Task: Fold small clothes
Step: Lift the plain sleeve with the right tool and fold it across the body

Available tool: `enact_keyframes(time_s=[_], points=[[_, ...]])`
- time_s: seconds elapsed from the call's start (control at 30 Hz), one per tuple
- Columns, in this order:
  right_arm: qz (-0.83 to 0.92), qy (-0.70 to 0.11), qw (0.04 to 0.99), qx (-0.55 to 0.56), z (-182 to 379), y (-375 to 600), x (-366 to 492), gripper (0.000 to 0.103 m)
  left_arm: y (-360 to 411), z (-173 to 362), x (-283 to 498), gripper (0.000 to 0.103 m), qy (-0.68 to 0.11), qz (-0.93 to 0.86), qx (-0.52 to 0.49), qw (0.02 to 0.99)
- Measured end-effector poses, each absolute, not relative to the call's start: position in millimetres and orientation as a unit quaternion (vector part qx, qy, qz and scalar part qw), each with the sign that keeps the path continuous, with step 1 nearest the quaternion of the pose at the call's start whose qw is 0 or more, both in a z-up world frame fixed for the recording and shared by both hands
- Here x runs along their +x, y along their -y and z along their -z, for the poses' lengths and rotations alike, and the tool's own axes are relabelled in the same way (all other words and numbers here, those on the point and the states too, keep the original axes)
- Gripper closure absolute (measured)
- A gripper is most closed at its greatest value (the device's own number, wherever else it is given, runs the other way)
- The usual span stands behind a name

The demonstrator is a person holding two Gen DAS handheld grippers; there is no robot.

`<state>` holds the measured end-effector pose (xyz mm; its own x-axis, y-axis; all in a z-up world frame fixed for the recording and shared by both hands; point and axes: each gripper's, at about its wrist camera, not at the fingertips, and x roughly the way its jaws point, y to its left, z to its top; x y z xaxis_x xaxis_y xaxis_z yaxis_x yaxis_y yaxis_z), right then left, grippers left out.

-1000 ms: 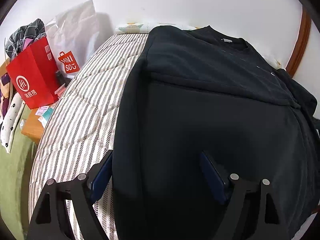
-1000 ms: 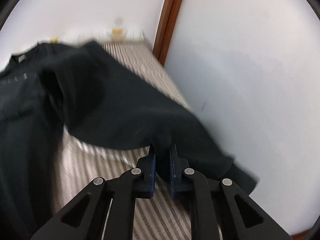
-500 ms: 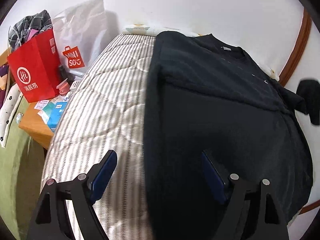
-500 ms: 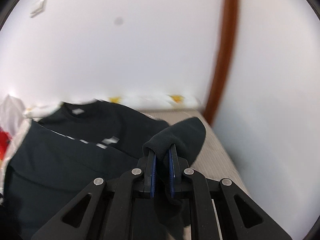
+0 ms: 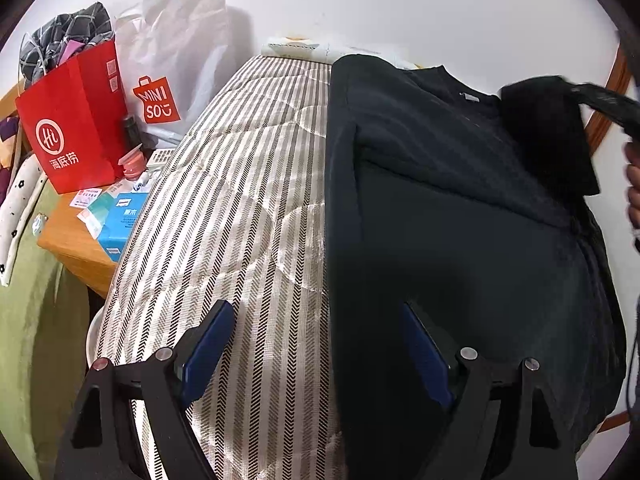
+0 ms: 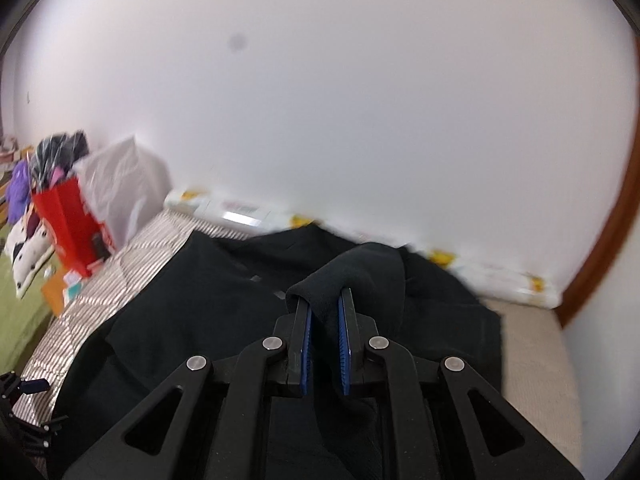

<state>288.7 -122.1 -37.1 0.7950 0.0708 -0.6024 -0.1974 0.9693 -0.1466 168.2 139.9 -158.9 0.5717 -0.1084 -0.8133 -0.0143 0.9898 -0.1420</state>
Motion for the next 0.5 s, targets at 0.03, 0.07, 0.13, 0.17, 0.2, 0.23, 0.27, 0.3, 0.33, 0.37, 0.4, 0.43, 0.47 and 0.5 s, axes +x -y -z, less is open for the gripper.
enact_keyframes(time_s=[0.03, 0.07, 0.13, 0.17, 0.2, 0.23, 0.27, 0.3, 0.33, 0.37, 0.4, 0.43, 0.47, 0.5], points=[[-0.074, -0.325, 0.937, -0.105, 49.5, 116.2, 297.3, 0.091, -140.0, 159.0, 168.5, 0.020, -0.463, 0.027, -0.064, 0.884], [-0.073, -0.334, 0.934, -0.107, 61.4, 114.5, 303.1, 0.090, -139.8, 159.3, 168.3, 0.020, -0.463, 0.028, -0.061, 0.884], [-0.077, -0.358, 0.925, -0.104, 85.7, 113.0, 313.3, 0.089, -139.1, 159.5, 168.6, 0.020, -0.465, 0.028, -0.055, 0.883], [-0.084, -0.376, 0.917, -0.101, 97.4, 114.4, 315.9, 0.088, -138.7, 159.3, 169.0, 0.020, -0.466, 0.027, -0.053, 0.883], [-0.093, -0.387, 0.912, -0.096, 104.6, 118.6, 315.2, 0.083, -138.1, 158.9, 169.6, 0.020, -0.467, 0.026, -0.052, 0.882], [-0.105, -0.399, 0.907, -0.089, 112.1, 122.2, 313.7, 0.077, -137.5, 158.3, 170.1, 0.020, -0.468, 0.027, -0.052, 0.882], [-0.112, -0.408, 0.902, -0.085, 117.9, 125.5, 310.6, 0.061, -136.3, 157.4, 170.9, 0.020, -0.468, 0.027, -0.051, 0.882], [-0.114, -0.410, 0.901, -0.085, 119.4, 130.1, 305.7, 0.046, -134.8, 156.1, 171.8, 0.020, -0.467, 0.029, -0.052, 0.882], [-0.119, -0.407, 0.902, -0.084, 119.6, 136.4, 297.5, 0.040, -133.4, 154.4, 172.5, 0.020, -0.466, 0.030, -0.053, 0.883], [-0.125, -0.404, 0.902, -0.085, 119.1, 140.3, 289.5, 0.032, -132.1, 153.0, 172.9, 0.020, -0.464, 0.032, -0.055, 0.883], [-0.132, -0.401, 0.902, -0.089, 117.7, 146.2, 279.5, 0.031, -130.6, 151.4, 173.3, 0.020, -0.463, 0.036, -0.058, 0.884], [-0.135, -0.395, 0.904, -0.092, 115.7, 151.3, 270.5, 0.031, -129.3, 149.7, 173.6, 0.020, -0.462, 0.039, -0.062, 0.884], [-0.134, -0.387, 0.907, -0.095, 112.8, 159.0, 260.5, 0.030, -127.8, 147.9, 173.9, 0.020, -0.460, 0.042, -0.067, 0.884], [-0.132, -0.380, 0.910, -0.097, 110.7, 167.6, 251.5, 0.029, -126.2, 146.6, 173.8, 0.020, -0.459, 0.045, -0.071, 0.885]])
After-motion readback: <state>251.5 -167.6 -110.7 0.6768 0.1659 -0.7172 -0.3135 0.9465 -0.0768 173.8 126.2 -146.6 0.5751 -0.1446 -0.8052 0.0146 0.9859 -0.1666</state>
